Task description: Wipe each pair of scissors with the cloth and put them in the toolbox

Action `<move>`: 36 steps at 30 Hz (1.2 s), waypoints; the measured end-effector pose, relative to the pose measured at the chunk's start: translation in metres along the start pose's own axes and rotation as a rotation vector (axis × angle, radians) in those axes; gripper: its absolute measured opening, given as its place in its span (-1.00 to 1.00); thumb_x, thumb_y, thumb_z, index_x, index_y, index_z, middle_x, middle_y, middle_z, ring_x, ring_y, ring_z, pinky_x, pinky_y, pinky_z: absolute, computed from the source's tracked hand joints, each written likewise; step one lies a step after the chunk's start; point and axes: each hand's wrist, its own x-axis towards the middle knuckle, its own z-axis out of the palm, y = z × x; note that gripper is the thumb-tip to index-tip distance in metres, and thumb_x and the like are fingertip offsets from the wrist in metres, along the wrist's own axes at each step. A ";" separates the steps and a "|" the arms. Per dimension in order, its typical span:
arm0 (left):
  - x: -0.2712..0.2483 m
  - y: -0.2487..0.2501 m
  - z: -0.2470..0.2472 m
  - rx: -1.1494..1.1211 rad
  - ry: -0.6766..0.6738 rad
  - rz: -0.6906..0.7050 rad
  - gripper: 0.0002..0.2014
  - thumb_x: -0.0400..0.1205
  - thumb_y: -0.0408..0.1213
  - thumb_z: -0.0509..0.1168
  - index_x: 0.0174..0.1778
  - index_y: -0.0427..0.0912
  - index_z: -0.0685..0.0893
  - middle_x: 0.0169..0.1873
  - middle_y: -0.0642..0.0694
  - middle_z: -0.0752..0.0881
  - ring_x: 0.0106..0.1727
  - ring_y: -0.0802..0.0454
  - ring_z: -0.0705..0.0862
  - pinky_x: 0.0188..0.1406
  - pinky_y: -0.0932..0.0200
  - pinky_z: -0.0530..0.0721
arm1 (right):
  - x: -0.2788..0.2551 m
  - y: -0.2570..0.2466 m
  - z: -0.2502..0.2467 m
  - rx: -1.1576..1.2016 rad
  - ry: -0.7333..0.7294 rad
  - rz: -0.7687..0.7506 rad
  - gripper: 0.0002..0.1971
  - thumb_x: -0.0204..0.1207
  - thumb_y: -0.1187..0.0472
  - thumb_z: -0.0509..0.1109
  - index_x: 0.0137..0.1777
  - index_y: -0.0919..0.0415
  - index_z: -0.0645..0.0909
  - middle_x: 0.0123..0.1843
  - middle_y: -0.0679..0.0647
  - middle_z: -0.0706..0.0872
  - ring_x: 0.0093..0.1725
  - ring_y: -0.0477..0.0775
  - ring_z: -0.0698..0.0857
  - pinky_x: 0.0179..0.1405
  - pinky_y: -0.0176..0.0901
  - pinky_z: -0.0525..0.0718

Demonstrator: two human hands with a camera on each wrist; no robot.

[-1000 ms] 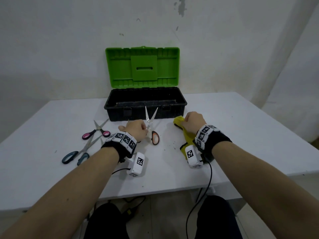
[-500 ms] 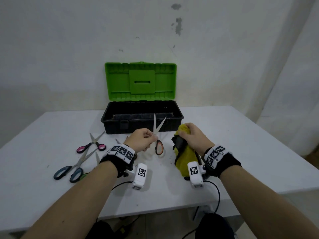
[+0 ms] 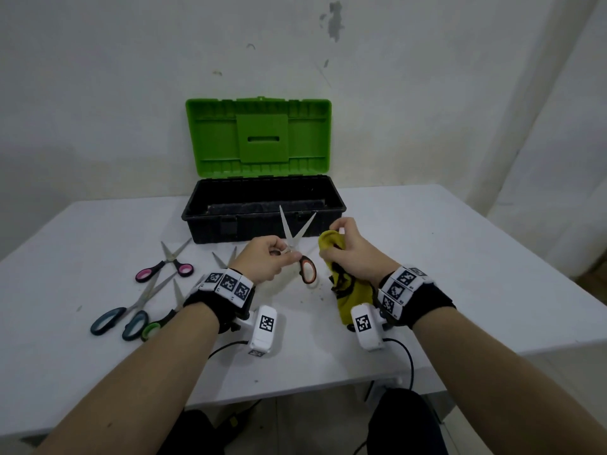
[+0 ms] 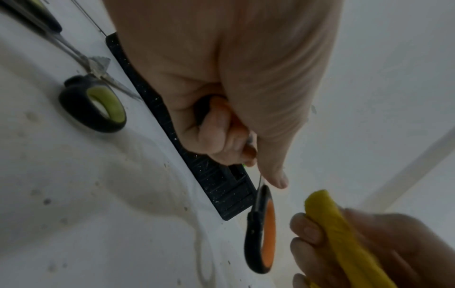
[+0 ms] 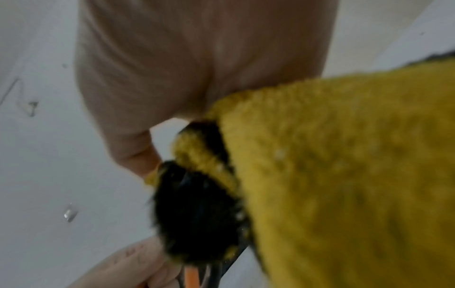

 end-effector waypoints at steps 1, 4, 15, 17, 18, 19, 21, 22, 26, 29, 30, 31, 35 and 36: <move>0.000 -0.001 0.001 0.014 0.001 -0.002 -0.77 0.57 -0.12 0.51 -0.18 -0.17 0.63 -0.48 0.01 0.57 -0.51 0.12 0.47 -0.56 0.26 0.43 | -0.002 -0.002 0.000 -0.077 -0.033 -0.026 -0.65 0.53 0.14 0.40 0.19 0.03 0.31 -0.17 0.06 0.56 -0.28 -0.01 0.59 -0.27 -0.01 0.62; -0.003 -0.001 0.002 0.019 0.035 0.001 -0.77 0.59 -0.11 0.48 -0.19 -0.18 0.64 -0.48 0.00 0.58 -0.48 0.08 0.49 -0.56 0.24 0.45 | -0.003 -0.006 0.002 -0.256 0.006 -0.166 -0.80 0.59 0.17 0.38 0.10 0.04 0.42 -0.08 0.09 0.64 -0.15 0.01 0.64 -0.06 0.05 0.67; -0.007 0.011 0.013 0.002 -0.010 0.117 -0.77 0.63 -0.15 0.45 -0.21 -0.21 0.61 -0.46 0.00 0.56 -0.53 0.20 0.47 -0.58 0.36 0.45 | 0.005 -0.022 0.007 -0.533 0.190 -0.522 -0.78 0.52 0.18 0.50 0.13 0.19 0.78 0.04 0.04 0.68 -0.01 0.00 0.65 0.08 -0.15 0.65; -0.006 0.012 0.014 -0.008 0.000 0.132 -0.78 0.66 -0.18 0.41 -0.25 -0.17 0.59 -0.49 0.05 0.55 -0.53 0.21 0.47 -0.59 0.39 0.43 | 0.005 -0.020 0.010 -0.579 0.190 -0.567 -0.78 0.55 0.21 0.47 0.15 0.22 0.77 0.02 0.09 0.65 -0.04 0.08 0.66 0.00 -0.06 0.69; -0.006 0.013 0.015 -0.015 0.004 0.133 -0.78 0.67 -0.20 0.39 -0.26 -0.16 0.58 -0.49 0.07 0.54 -0.54 0.21 0.46 -0.59 0.39 0.42 | 0.005 -0.019 0.012 -0.603 0.192 -0.584 -0.79 0.56 0.22 0.46 0.14 0.23 0.77 0.01 0.10 0.65 -0.07 0.09 0.67 -0.04 -0.03 0.70; -0.006 0.013 0.015 -0.018 0.004 0.134 -0.78 0.68 -0.22 0.38 -0.26 -0.16 0.57 -0.49 0.07 0.54 -0.55 0.23 0.45 -0.60 0.40 0.41 | 0.003 -0.020 0.013 -0.633 0.191 -0.592 -0.80 0.57 0.21 0.45 0.13 0.22 0.78 -0.01 0.10 0.64 -0.10 0.09 0.66 -0.09 0.00 0.71; -0.006 0.013 0.016 -0.014 -0.001 0.141 -0.78 0.68 -0.22 0.38 -0.26 -0.18 0.57 -0.49 0.06 0.54 -0.59 0.26 0.45 -0.61 0.40 0.41 | 0.002 -0.020 0.015 -0.687 0.184 -0.589 -0.81 0.60 0.19 0.41 0.12 0.20 0.78 -0.03 0.08 0.62 -0.15 0.09 0.65 -0.17 0.04 0.71; -0.006 0.013 0.016 -0.010 -0.001 0.144 -0.78 0.68 -0.22 0.39 -0.26 -0.18 0.58 -0.50 0.06 0.54 -0.59 0.27 0.45 -0.60 0.40 0.41 | 0.002 -0.021 0.014 -0.694 0.190 -0.573 -0.81 0.61 0.17 0.39 0.13 0.18 0.78 -0.03 0.07 0.61 -0.14 0.08 0.65 -0.16 0.05 0.71; -0.004 0.012 0.012 0.061 0.008 0.151 -0.76 0.65 -0.16 0.42 -0.27 -0.18 0.61 -0.49 0.08 0.58 -0.55 0.26 0.46 -0.46 0.27 0.45 | 0.005 -0.023 0.001 -0.643 0.352 -0.438 -0.77 0.66 0.15 0.32 0.13 0.21 0.77 -0.01 0.10 0.57 -0.12 0.10 0.63 -0.07 0.07 0.67; -0.003 0.016 0.011 0.101 0.024 0.152 -0.75 0.65 -0.14 0.42 -0.28 -0.18 0.61 -0.49 0.04 0.56 -0.53 0.22 0.46 -0.41 0.21 0.44 | 0.002 -0.027 0.003 -0.644 0.342 -0.488 -0.79 0.65 0.19 0.34 0.09 0.27 0.76 -0.02 0.12 0.58 -0.16 0.10 0.63 -0.12 -0.01 0.67; -0.002 0.018 0.011 0.125 0.019 0.158 -0.74 0.65 -0.13 0.42 -0.29 -0.15 0.59 -0.48 0.03 0.56 -0.50 0.17 0.47 -0.40 0.19 0.46 | 0.000 -0.027 0.008 -0.669 0.299 -0.513 -0.80 0.65 0.20 0.35 0.09 0.28 0.76 -0.03 0.12 0.59 -0.18 0.10 0.64 -0.15 -0.05 0.66; -0.002 0.019 0.010 0.159 0.009 0.168 -0.73 0.65 -0.11 0.42 -0.31 -0.12 0.57 -0.47 0.02 0.57 -0.48 0.13 0.48 -0.38 0.17 0.47 | -0.003 -0.027 0.013 -0.696 0.263 -0.523 -0.80 0.64 0.21 0.35 0.09 0.28 0.76 -0.03 0.12 0.58 -0.19 0.09 0.63 -0.17 -0.09 0.65; -0.004 0.021 0.007 0.293 0.004 0.207 -0.74 0.64 -0.09 0.42 -0.28 -0.15 0.61 -0.42 0.04 0.62 -0.41 0.12 0.52 -0.35 0.20 0.46 | 0.000 -0.030 0.007 -0.819 0.257 -0.442 -0.80 0.68 0.28 0.28 0.09 0.34 0.73 0.02 0.20 0.62 -0.03 0.20 0.63 -0.11 -0.05 0.60; -0.004 0.021 0.005 0.308 0.013 0.206 -0.74 0.63 -0.10 0.43 -0.26 -0.18 0.63 -0.42 0.05 0.62 -0.39 0.14 0.53 -0.34 0.23 0.46 | 0.004 -0.032 0.001 -0.827 0.276 -0.372 -0.78 0.69 0.28 0.24 0.10 0.35 0.71 0.05 0.22 0.61 0.03 0.21 0.61 -0.06 -0.04 0.59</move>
